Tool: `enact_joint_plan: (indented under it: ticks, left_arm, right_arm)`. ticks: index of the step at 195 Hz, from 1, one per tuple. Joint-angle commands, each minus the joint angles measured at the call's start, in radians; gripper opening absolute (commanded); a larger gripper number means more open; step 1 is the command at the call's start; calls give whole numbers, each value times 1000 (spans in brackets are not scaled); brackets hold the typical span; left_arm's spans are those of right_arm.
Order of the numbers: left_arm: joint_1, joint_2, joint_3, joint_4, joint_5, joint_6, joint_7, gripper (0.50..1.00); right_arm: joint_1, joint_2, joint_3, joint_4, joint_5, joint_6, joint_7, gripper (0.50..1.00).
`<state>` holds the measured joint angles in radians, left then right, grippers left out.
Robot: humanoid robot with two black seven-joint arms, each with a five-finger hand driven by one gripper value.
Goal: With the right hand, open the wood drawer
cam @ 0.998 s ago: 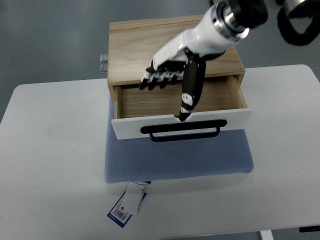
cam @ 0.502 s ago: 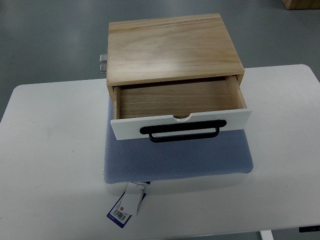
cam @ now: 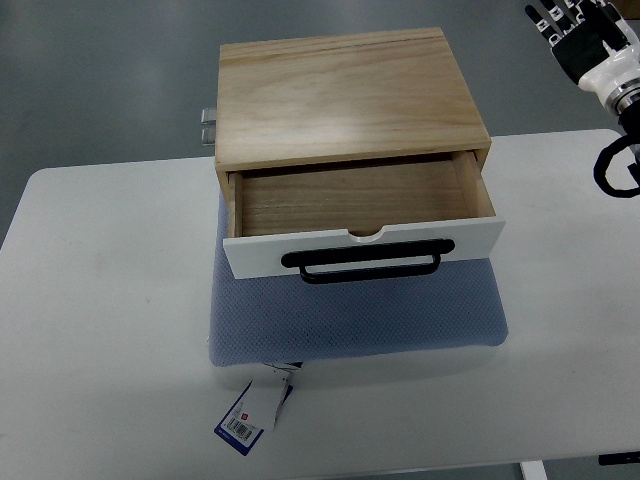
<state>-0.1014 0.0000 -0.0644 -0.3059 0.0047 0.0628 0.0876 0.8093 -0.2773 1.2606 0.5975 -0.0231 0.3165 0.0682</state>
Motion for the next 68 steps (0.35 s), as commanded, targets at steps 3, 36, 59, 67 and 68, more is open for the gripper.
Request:
enact_joint_plan:
  ticks: [3, 36, 59, 67, 68]
  left_arm:
    - [0, 0, 0, 1, 0, 0, 0, 1000]
    - [0, 0, 0, -1, 0, 3, 0, 1000]
    - [0, 0, 0, -2, 0, 5, 0, 1000]
    - [0, 0, 0, -2, 0, 5, 0, 1000]
    - [0, 0, 0, -2, 0, 5, 0, 1000]
  right_arm:
    - [-30, 43, 33, -25, 2, 6, 4, 944]
    - [-42, 46, 37, -27, 2, 6, 10, 944]
    - [-42, 47, 37, -27, 2, 6, 28, 944]
    - [-42, 47, 37, -27, 2, 6, 30, 944]
    - [-42, 47, 37, -27, 2, 6, 30, 944]
